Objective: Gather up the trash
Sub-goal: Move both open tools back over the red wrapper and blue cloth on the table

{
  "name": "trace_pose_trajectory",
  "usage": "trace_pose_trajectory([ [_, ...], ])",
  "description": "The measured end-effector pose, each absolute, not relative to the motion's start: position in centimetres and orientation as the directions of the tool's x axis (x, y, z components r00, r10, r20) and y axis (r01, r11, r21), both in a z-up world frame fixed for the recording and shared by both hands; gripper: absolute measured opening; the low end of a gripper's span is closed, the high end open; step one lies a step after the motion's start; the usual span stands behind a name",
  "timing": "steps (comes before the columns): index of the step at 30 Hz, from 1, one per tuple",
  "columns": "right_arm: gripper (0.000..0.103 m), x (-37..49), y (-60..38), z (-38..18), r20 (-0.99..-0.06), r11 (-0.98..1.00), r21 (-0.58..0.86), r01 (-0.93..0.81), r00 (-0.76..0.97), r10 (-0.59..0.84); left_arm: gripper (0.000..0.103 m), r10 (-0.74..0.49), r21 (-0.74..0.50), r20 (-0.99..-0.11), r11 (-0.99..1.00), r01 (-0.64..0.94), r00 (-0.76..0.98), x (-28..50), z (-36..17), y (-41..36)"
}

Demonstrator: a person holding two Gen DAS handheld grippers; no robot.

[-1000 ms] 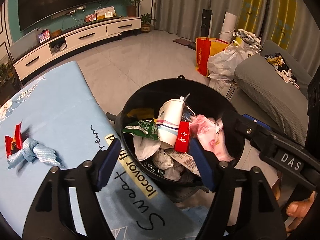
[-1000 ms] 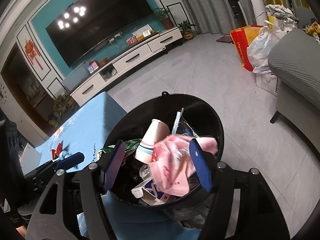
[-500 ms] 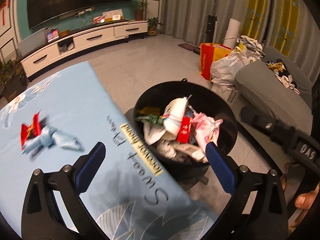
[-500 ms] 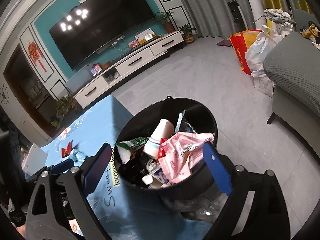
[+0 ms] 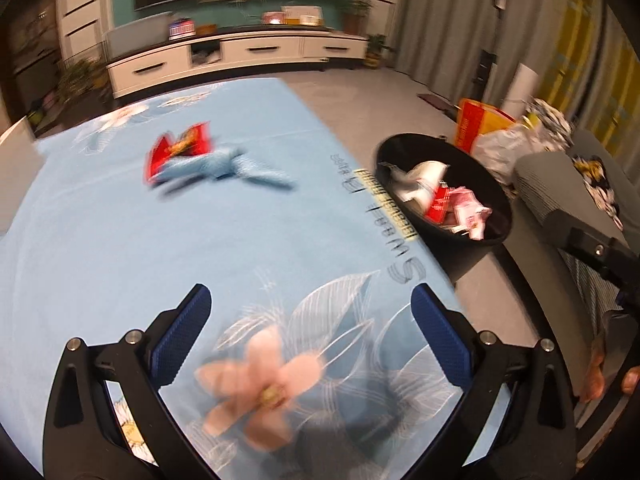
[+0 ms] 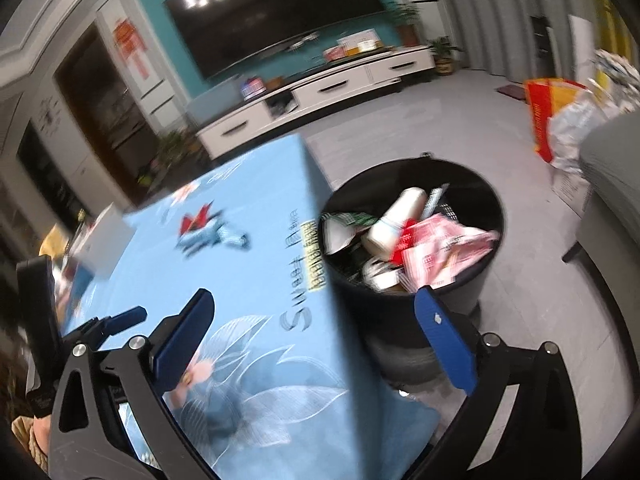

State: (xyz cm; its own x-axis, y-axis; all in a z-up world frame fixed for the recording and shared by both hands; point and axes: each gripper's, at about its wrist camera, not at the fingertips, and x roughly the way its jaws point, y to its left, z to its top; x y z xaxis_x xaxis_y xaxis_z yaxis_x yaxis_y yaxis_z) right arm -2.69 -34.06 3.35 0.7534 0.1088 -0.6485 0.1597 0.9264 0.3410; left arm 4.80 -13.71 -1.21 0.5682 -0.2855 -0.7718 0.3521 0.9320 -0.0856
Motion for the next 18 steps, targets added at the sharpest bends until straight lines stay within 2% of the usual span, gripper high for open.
trace_pose_trajectory([
  [5, 0.098, -1.8, -30.0, 3.1, -0.671, 0.942, 0.326, 0.086, 0.722, 0.166, 0.100, -0.211, -0.077, -0.764, 0.968, 0.239, 0.610, 2.5, -1.2, -8.1],
  [11, 0.098, 0.1, -24.5, 1.9, -0.721, 0.957, 0.291, 0.015, 0.661, 0.209, 0.100, -0.156, -0.126, -0.735, 0.988, 0.093, 0.660, -0.5, -1.6, -1.2],
  [18, 0.098, 1.5, -18.7, 1.7, -0.721, 0.969, 0.227, -0.096, 0.652, 0.234, 0.100, -0.104, -0.168, -0.716, 0.985, -0.026, 0.690, -1.7, -2.1, 4.4],
])
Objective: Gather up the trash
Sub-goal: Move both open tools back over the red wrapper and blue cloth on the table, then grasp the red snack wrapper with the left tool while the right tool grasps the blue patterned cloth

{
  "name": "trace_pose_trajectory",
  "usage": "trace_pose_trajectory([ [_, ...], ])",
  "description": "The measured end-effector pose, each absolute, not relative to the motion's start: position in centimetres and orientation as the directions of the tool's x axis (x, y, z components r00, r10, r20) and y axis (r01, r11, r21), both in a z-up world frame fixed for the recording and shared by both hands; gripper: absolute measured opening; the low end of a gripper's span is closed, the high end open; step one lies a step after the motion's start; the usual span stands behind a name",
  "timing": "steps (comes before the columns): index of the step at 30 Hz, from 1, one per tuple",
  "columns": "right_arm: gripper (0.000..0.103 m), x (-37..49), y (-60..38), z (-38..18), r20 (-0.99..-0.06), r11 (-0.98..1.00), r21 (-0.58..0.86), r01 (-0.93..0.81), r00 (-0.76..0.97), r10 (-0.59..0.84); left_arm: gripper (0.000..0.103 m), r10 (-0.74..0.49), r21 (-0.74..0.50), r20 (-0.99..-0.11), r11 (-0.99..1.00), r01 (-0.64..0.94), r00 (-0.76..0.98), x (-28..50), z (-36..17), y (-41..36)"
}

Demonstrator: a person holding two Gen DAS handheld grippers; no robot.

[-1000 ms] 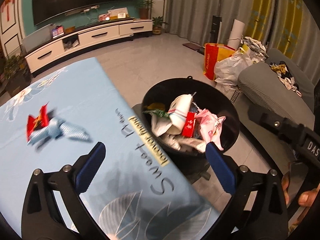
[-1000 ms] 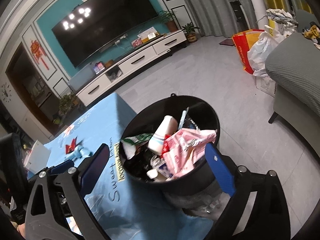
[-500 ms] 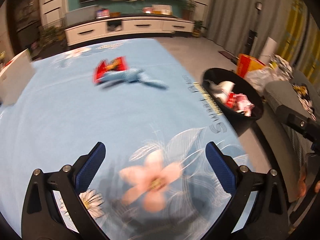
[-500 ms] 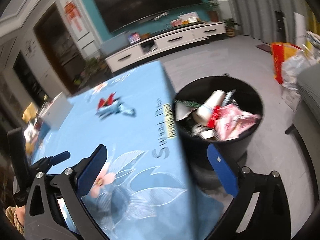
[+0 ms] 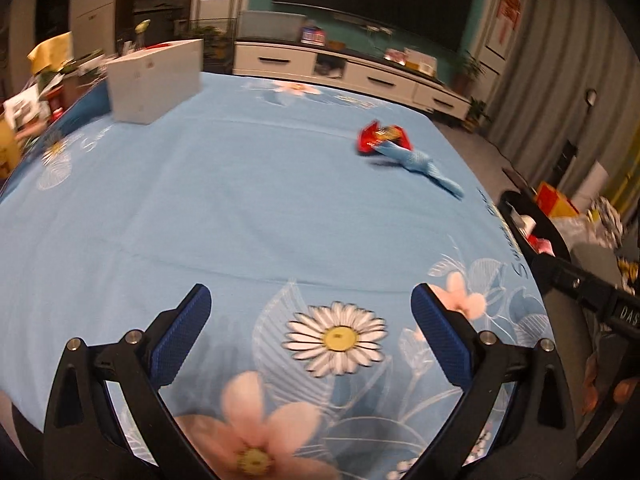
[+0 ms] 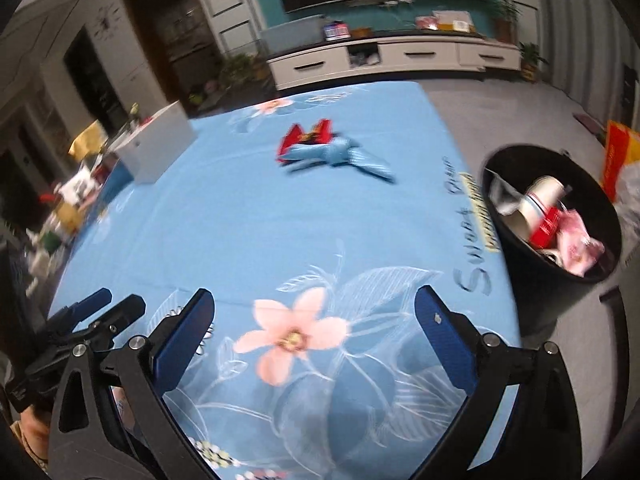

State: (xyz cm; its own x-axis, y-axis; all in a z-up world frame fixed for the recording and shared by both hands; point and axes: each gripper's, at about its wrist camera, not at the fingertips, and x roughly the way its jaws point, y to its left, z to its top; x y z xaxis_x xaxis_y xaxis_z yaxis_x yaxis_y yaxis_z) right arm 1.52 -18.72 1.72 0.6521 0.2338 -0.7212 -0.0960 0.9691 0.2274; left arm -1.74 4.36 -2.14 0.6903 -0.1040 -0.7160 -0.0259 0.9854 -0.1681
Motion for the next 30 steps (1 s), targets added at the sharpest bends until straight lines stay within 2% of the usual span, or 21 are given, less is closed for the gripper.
trace_pose_trajectory([
  [12, 0.098, 7.0, -15.6, 1.3, -0.724, 0.982, 0.053, -0.181, 0.670, 0.163, 0.100, -0.107, -0.201, -0.706, 0.978, -0.053, 0.700, 0.9, -2.6, 7.0],
  [30, 0.098, 17.4, -20.9, -1.9, -0.734, 0.986, -0.030, -0.164, 0.673, 0.090, 0.100, -0.193, -0.237, -0.724, 0.971, 0.025, 0.663, 12.3, -4.3, 4.4],
])
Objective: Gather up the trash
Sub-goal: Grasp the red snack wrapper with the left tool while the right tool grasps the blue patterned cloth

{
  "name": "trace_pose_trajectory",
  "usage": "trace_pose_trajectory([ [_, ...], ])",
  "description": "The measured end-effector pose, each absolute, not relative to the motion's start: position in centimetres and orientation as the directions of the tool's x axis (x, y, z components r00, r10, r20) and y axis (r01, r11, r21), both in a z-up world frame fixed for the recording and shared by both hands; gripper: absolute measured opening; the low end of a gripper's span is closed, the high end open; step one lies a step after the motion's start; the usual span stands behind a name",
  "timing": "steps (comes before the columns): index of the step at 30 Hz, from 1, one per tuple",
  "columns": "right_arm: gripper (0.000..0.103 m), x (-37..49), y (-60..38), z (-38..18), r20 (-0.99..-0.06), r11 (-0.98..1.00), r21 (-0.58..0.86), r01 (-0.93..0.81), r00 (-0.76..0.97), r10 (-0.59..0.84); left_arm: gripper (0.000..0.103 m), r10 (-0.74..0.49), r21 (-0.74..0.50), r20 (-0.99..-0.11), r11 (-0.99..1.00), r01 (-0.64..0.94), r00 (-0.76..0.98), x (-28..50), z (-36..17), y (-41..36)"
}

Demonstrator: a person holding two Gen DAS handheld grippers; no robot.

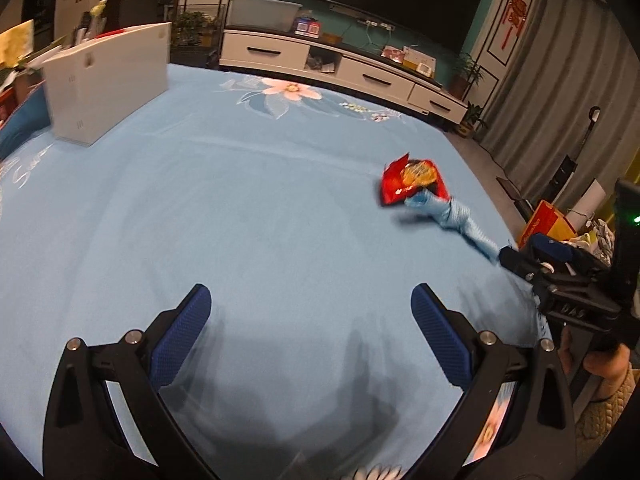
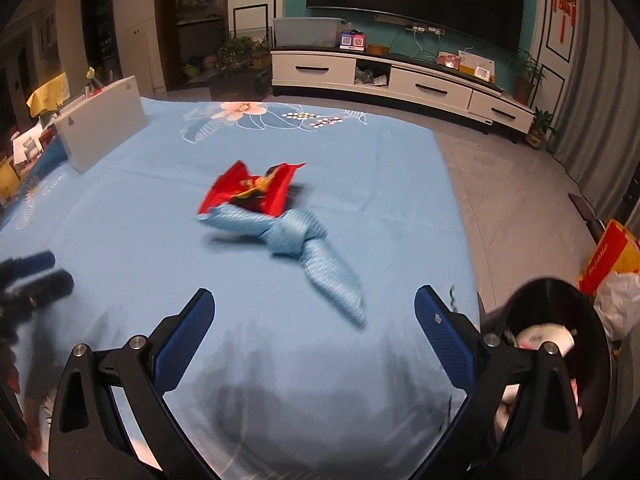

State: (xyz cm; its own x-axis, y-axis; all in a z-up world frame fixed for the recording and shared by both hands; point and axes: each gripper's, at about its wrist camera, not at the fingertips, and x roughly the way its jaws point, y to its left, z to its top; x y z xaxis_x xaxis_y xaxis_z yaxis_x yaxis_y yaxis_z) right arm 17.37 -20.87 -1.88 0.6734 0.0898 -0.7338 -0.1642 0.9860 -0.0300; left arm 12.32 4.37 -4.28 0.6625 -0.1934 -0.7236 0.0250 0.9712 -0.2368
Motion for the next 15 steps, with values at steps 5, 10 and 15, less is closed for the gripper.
trace_pose_trajectory([
  [5, 0.098, 20.0, -20.7, -2.5, -0.740, 0.976, -0.012, -0.218, 0.658, 0.138, 0.100, -0.221, -0.249, -0.721, 0.967, 0.052, 0.656, 15.2, -4.3, 3.1],
  [10, 0.083, 22.8, -19.0, -3.7, -0.769, 0.954, -0.026, -0.299, 0.616, 0.172, 0.100, -0.241, -0.258, -0.720, 0.963, 0.072, 0.651, 17.2, -4.3, 2.3],
  [15, 0.045, 23.8, -18.6, -4.6, -0.794, 0.944, -0.034, -0.329, 0.583, 0.174, 0.100, -0.255, -0.265, -0.723, 0.961, 0.083, 0.642, 18.1, -4.7, 1.8],
])
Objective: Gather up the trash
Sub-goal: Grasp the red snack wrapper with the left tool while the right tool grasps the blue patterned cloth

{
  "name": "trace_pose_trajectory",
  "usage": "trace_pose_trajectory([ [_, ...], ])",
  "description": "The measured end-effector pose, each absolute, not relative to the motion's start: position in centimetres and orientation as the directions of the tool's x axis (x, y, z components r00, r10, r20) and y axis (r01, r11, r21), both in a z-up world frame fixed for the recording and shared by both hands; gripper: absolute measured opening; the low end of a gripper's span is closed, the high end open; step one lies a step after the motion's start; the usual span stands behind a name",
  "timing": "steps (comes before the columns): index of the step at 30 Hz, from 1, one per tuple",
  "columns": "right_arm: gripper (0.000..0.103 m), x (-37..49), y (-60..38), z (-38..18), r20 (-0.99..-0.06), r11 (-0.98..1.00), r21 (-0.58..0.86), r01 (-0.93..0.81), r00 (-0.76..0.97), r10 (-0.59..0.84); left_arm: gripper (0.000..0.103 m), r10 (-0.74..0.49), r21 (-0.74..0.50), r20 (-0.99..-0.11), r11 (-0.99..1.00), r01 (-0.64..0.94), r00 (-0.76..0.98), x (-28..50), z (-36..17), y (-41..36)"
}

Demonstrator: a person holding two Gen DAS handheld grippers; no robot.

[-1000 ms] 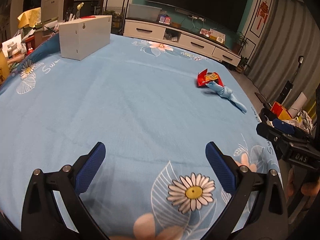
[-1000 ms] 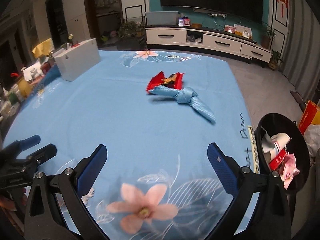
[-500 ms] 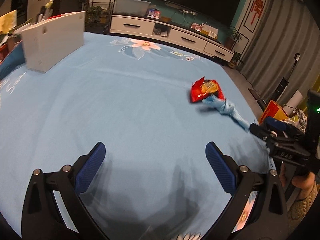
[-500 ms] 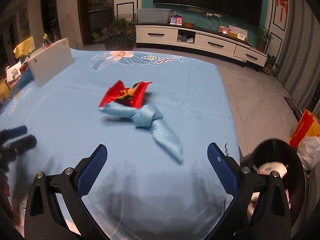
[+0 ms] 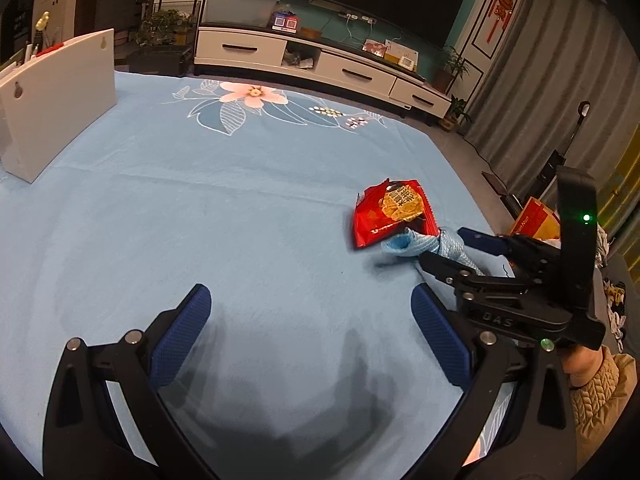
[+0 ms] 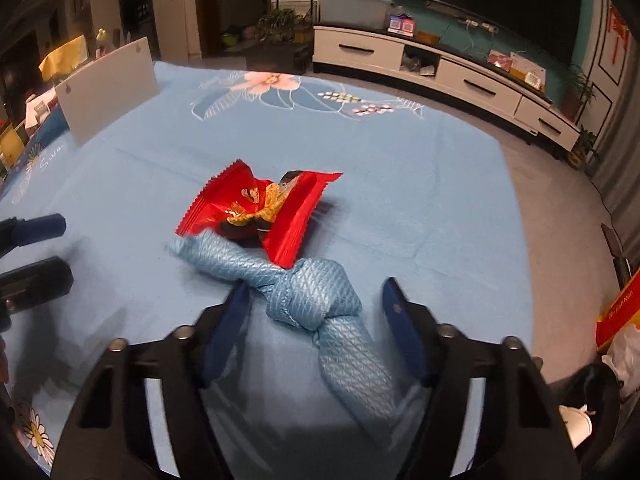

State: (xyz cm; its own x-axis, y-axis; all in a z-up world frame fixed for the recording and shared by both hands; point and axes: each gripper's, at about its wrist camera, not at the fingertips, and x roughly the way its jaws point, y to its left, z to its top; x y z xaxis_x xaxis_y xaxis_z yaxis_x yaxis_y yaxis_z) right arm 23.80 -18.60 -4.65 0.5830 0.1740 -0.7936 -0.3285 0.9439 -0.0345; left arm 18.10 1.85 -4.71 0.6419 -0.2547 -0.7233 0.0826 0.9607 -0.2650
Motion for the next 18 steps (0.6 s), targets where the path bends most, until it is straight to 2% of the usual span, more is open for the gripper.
trace_pose_trajectory([
  [2, 0.034, 23.1, -18.7, -4.2, -0.788, 0.940, -0.041, -0.339, 0.589, 0.178, 0.100, -0.258, -0.268, -0.725, 0.960, 0.083, 0.639, 18.4, -4.8, 1.7],
  [6, 0.033, 20.8, -20.9, -2.8, -0.765, 0.954, -0.005, -0.300, 0.615, 0.190, 0.100, -0.287, -0.277, -0.719, 0.954, 0.117, 0.633, 19.2, -4.7, 0.5],
  [13, 0.033, 17.4, -28.4, -1.3, -0.699, 0.966, 0.256, -0.039, 0.683, 0.213, 0.100, -0.321, -0.248, -0.703, 0.947, 0.204, 0.634, 22.6, -4.4, -3.6],
  [18, 0.033, 16.2, -28.8, -1.0, -0.671, 0.949, 0.313, -0.033, 0.700, 0.246, 0.100, -0.334, -0.246, -0.723, 0.943, 0.226, 0.605, 25.7, -5.4, -6.5],
])
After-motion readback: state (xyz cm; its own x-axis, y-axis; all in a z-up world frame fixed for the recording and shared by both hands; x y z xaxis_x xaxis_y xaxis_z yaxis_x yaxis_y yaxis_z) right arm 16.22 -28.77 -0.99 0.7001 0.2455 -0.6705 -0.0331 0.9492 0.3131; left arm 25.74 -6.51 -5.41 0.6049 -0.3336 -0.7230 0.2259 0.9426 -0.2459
